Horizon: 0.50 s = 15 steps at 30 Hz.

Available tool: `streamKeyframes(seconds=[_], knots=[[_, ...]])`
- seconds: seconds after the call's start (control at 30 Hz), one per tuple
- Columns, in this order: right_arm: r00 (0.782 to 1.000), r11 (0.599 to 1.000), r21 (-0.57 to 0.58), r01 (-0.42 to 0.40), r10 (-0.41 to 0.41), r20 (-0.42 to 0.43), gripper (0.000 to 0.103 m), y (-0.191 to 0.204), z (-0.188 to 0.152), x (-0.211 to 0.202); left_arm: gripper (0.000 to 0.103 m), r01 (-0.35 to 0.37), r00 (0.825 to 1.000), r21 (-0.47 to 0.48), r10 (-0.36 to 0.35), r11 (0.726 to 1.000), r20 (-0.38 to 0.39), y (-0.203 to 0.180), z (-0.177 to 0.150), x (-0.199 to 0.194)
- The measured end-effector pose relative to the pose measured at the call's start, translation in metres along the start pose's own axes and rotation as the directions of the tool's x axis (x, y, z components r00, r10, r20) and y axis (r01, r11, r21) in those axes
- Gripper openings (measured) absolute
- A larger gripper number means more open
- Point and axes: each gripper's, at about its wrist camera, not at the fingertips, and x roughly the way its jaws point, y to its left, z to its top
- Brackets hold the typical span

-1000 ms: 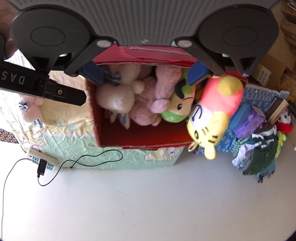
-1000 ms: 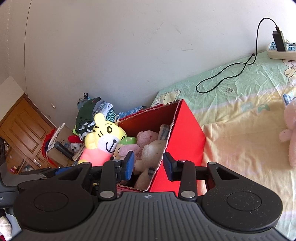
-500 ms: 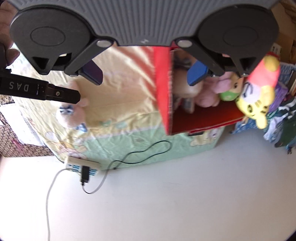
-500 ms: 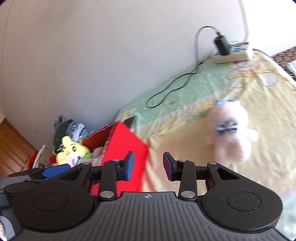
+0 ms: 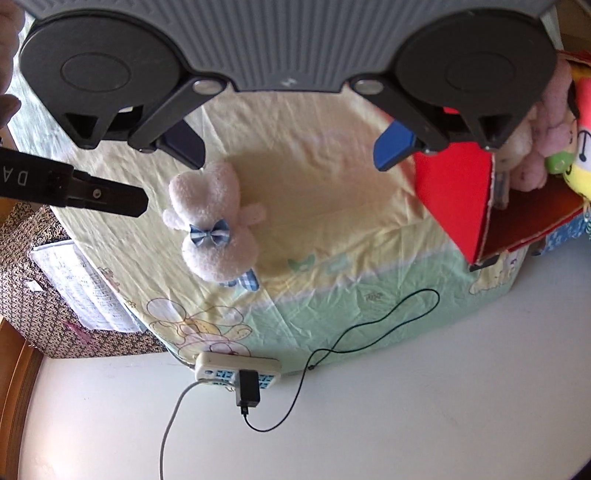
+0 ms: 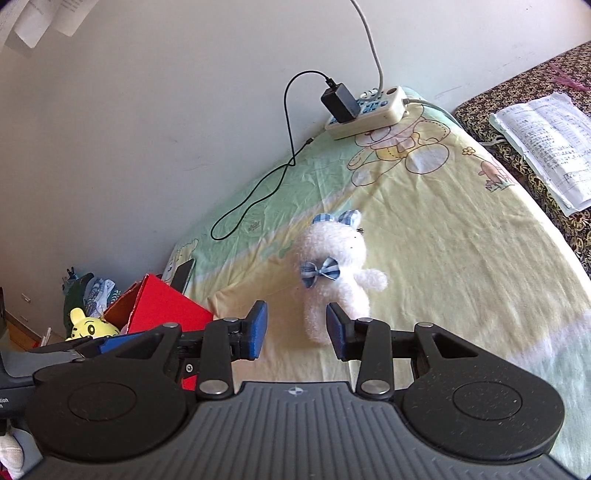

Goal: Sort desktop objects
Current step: 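Withdraw the right gripper and move it to the second white bunny, then close the right gripper on the second white bunny's body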

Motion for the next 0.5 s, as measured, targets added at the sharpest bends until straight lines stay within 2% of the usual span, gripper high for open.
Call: streamKeyframes(seconds=[0.2, 0.33, 0.5], knots=[[1.000, 0.999, 0.024, 0.023, -0.022, -0.017, 0.040, -0.013, 0.010, 0.013, 0.098, 0.107, 0.992, -0.037, -0.109, 0.994, -0.058, 0.002, 0.001, 0.037], [0.999, 0.998, 0.046, 0.030, -0.029, -0.026, 0.046, -0.019, 0.020, 0.024, 0.097, 0.168, 0.982, -0.081, -0.173, 0.982, -0.072, 0.008, 0.007, 0.057], [0.998, 0.997, 0.078, 0.023, -0.018, -0.057, 0.047, -0.026, 0.033, 0.045, 0.089, 0.242, 0.968, -0.080, -0.247, 0.967, -0.054, 0.001, 0.019, 0.074]])
